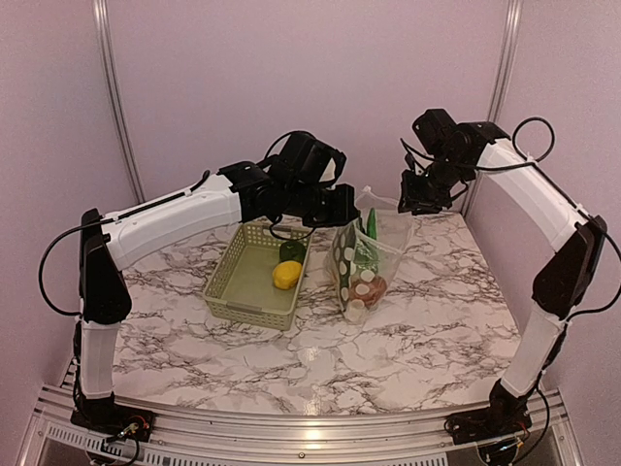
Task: Place the food in the zip-top bag and seal the zipper
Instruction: Adjust the zipper food storage bag at the center of the board.
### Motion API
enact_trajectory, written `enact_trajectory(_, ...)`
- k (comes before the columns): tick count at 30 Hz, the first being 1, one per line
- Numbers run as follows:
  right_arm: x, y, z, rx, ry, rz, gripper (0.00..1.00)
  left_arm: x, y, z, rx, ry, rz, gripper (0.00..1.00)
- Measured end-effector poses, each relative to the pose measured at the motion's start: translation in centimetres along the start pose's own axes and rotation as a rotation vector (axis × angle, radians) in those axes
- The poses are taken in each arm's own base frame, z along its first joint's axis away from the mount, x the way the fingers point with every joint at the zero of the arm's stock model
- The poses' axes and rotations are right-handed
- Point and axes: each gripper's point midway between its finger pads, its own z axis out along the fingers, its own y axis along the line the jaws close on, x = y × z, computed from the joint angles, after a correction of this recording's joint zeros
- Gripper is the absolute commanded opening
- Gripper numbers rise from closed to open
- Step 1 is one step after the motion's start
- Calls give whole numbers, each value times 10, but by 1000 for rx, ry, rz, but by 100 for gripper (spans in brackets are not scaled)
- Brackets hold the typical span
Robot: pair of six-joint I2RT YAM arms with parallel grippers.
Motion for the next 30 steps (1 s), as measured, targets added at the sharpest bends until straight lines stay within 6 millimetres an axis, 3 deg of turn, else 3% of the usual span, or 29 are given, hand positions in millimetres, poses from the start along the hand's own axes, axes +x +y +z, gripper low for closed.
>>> enact_trajectory(4,-9,-6,-4,15,-37,7,35,-1,1,0,1,0,-2,0)
enact_trajectory(9,4,-12,10,31,1,-3,34,-2,3,0,-3,-2,-4,0)
enact_trajectory(14,23,-18,29,44,64,-4,11,-2,3,0,5,3,-5,0)
enact_trajectory(19,18,-14,29,20,43,2,0,-2,3,0,6,5,-5,0)
enact_trajectory(20,16,-13,28,17,37,2,0,-2,3,0,8,6,-6,11)
enact_trajectory(22,12,-11,26,8,23,1,0,-2,3,0,11,6,-12,45)
enact_trajectory(24,8,-8,24,-3,6,0,0,-3,4,1,15,3,-18,94)
enact_trajectory(25,7,-8,23,-6,2,-1,0,-4,6,2,12,1,-24,98)
enact_trajectory(30,6,-5,20,-24,-14,-4,0,-16,39,-2,-90,-44,-48,99)
